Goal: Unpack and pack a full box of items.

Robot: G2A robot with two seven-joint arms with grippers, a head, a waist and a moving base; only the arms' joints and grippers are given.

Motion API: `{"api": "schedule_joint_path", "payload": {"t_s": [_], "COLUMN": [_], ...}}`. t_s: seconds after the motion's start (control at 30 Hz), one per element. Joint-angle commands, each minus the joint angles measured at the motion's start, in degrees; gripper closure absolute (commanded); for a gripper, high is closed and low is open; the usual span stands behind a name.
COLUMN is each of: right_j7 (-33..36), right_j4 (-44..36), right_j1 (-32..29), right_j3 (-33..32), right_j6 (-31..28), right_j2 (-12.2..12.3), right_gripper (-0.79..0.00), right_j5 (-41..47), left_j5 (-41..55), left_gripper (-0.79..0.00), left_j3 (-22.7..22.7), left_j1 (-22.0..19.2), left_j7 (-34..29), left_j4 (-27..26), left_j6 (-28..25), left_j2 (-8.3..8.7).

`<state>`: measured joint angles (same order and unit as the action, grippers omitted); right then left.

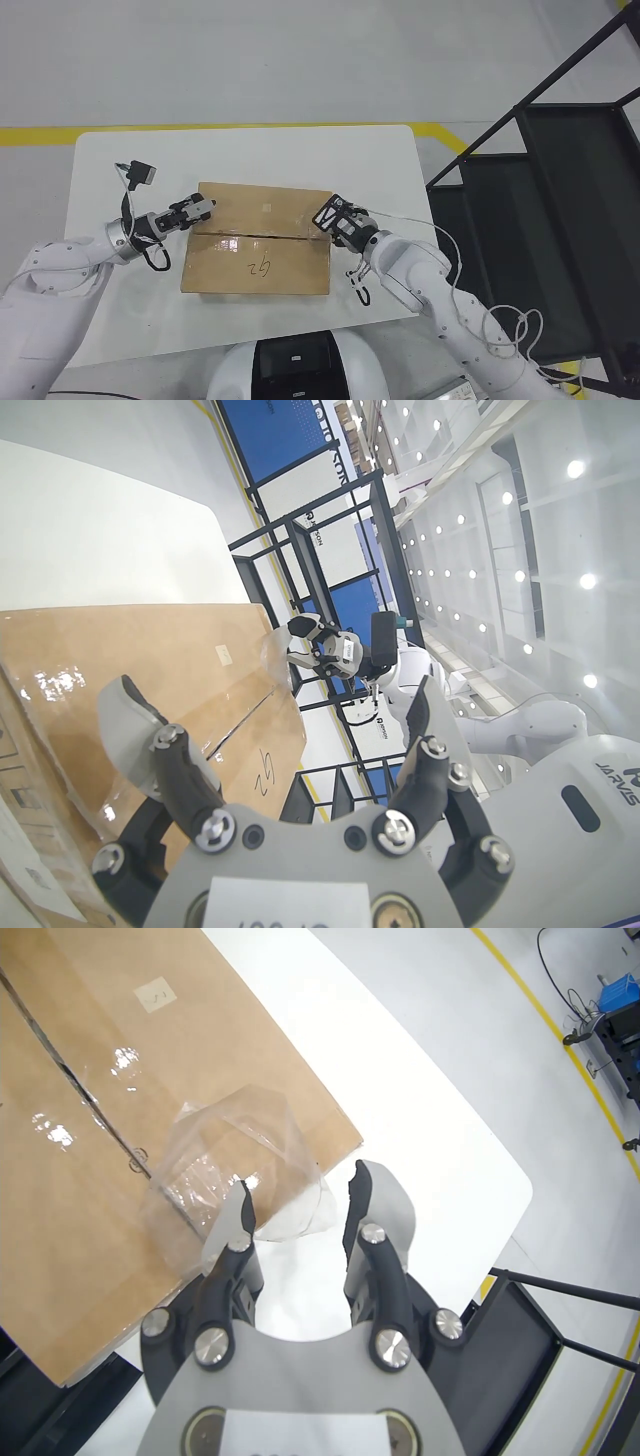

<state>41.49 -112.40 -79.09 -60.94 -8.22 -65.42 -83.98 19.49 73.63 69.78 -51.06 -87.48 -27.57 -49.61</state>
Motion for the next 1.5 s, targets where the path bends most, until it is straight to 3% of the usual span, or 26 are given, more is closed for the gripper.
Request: {"api": "schedule_joint_path", "payload": {"t_s": [0.0,0.07,0.1,0.13,0.53,0.77,1.1,1.47], "right_j7": [0.54,1.06,1.31,1.48,-0.17,-8.65,-21.22,-30.08], "right_j4": [0.47,0.98,1.08,1.14,-1.86,-6.37,-7.85,-8.01], "right_j1": [0.39,0.93,1.12,1.3,-0.67,-5.88,-9.24,-12.64], "right_j3": [0.8,1.44,1.71,1.86,0.1,-3.93,-4.98,-7.03], "right_j6": [0.28,0.88,1.25,1.58,4.52,6.71,4.55,5.04], "right_j2": [-0.17,-0.37,-0.47,-0.57,-0.82,-0.44,-0.39,-0.49], "right_gripper": [-0.354,-0.283,-0.172,0.0,0.0,0.0,0.0,0.0], "right_j5": [-1.18,-2.35,-2.68,-2.92,-5.89,-5.86,-5.83,-3.3], "left_j5": [0.12,0.1,0.1,0.14,-0.03,-0.14,-0.91,-0.04], "left_gripper": [-0.785,-0.785,-0.785,-0.785,-0.785,-0.785,-0.785,-0.785], "left_j3": [-0.01,0.05,0.09,0.16,0.83,0.92,0.98,0.52], "left_j1": [-0.09,-0.18,-0.21,-0.23,0.13,0.17,0.27,0.99], "left_j7": [-0.13,-0.22,-0.27,-0.3,-0.57,-0.66,-0.41,-3.28], "left_j4": [0.03,0.05,0.07,0.14,0.18,0.19,0.01,-1.39], "left_j6": [0.01,-0.04,-0.03,-0.02,-0.02,0.15,0.28,0.54], "left_j2": [-0.07,-0.12,-0.15,-0.17,-0.39,-0.57,-0.82,-0.99]}}
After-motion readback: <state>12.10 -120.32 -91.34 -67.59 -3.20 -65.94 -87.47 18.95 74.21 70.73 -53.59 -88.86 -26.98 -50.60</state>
